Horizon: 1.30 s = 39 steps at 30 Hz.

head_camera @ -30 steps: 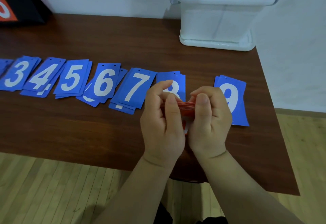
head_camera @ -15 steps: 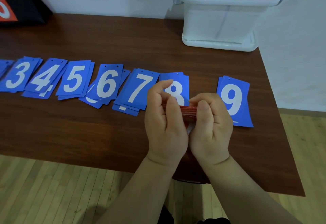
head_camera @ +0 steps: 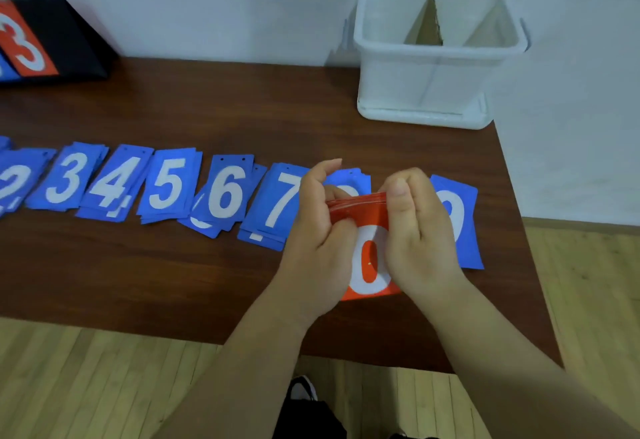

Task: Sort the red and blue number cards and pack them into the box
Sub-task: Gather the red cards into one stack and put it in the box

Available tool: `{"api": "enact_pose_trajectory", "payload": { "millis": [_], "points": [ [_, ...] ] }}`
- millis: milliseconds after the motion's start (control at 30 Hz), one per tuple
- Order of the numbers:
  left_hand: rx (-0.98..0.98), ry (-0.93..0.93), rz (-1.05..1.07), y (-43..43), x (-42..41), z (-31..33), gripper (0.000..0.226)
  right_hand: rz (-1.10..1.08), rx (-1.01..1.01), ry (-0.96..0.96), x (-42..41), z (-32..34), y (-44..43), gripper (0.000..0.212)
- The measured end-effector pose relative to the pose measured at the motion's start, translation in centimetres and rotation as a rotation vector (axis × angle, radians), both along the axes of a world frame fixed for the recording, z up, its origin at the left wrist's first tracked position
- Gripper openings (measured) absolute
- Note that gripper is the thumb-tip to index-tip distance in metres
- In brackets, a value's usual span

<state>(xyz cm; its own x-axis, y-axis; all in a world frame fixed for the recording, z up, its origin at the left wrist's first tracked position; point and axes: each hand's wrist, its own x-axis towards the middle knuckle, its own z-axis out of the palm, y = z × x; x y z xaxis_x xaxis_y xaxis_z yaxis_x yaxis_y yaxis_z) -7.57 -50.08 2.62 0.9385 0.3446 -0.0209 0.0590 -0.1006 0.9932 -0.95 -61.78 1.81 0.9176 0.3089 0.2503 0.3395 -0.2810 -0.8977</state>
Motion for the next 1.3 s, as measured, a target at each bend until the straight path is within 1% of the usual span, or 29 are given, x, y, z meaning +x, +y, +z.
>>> {"api": "enact_pose_trajectory", "payload": {
  "millis": [67,133,167,200,267,367,433,500,567,733,867,967,1033,1100,1200,1300],
  "points": [
    [-0.02,0.054,0.072,1.4,0.4,2.6,0.052,0.134,-0.01,0.192,0.5,3.2,0.2,0.012],
    [-0.042,0.074,0.139,2.6,0.9,5.1,0.05,0.239,-0.017,0.31,0.8,5.9,0.3,0.038],
    [-0.049,0.081,0.172,3.3,1.2,6.5,0.048,0.271,-0.029,0.333,0.9,7.1,0.4,0.048],
    [-0.057,0.091,0.203,4.2,1.5,7.9,0.047,0.29,-0.037,0.354,0.7,8.6,0.9,0.052],
    [-0.084,0.094,0.24,5.7,2.1,10.6,0.044,0.317,-0.016,0.398,0.5,11.0,2.0,0.052],
    [-0.154,0.121,0.231,7.5,2.3,13.8,0.039,0.266,0.035,0.423,0.6,13.8,4.2,0.054],
    [-0.219,0.142,0.184,8.2,1.9,15.2,0.045,0.211,0.08,0.425,0.8,15.2,5.6,0.059],
    [-0.204,0.188,0.116,8.6,1.5,16.2,0.057,0.197,0.073,0.448,0.9,16.0,6.8,0.063],
    [-0.17,0.215,0.088,9.1,1.6,16.8,0.065,0.216,0.025,0.472,1.0,16.8,7.7,0.062],
    [-0.089,0.195,0.038,10.2,3.1,17.5,0.068,0.236,0.02,0.504,2.0,18.0,8.8,0.065],
    [-0.044,0.17,0.003,10.5,5.3,17.7,0.071,0.268,0.026,0.505,4.6,18.7,8.4,0.067],
    [-0.061,0.175,0.027,10.6,7.8,17.5,0.069,0.321,0.007,0.512,7.3,19.1,7.9,0.071],
    [-0.07,0.162,0.073,10.7,10.0,17.0,0.066,0.333,0.033,0.525,9.4,19.2,7.8,0.07],
    [-0.06,0.162,0.095,10.7,12.4,16.7,0.066,0.295,0.058,0.52,11.6,19.1,7.7,0.062],
    [-0.042,0.183,0.079,10.8,15.9,16.0,0.068,0.219,-0.002,0.523,15.3,19.1,7.5,0.044],
    [-0.037,0.207,0.036,11.1,19.0,15.1,0.067,0.208,-0.066,0.545,18.7,18.6,7.3,0.039]
  ]
}}
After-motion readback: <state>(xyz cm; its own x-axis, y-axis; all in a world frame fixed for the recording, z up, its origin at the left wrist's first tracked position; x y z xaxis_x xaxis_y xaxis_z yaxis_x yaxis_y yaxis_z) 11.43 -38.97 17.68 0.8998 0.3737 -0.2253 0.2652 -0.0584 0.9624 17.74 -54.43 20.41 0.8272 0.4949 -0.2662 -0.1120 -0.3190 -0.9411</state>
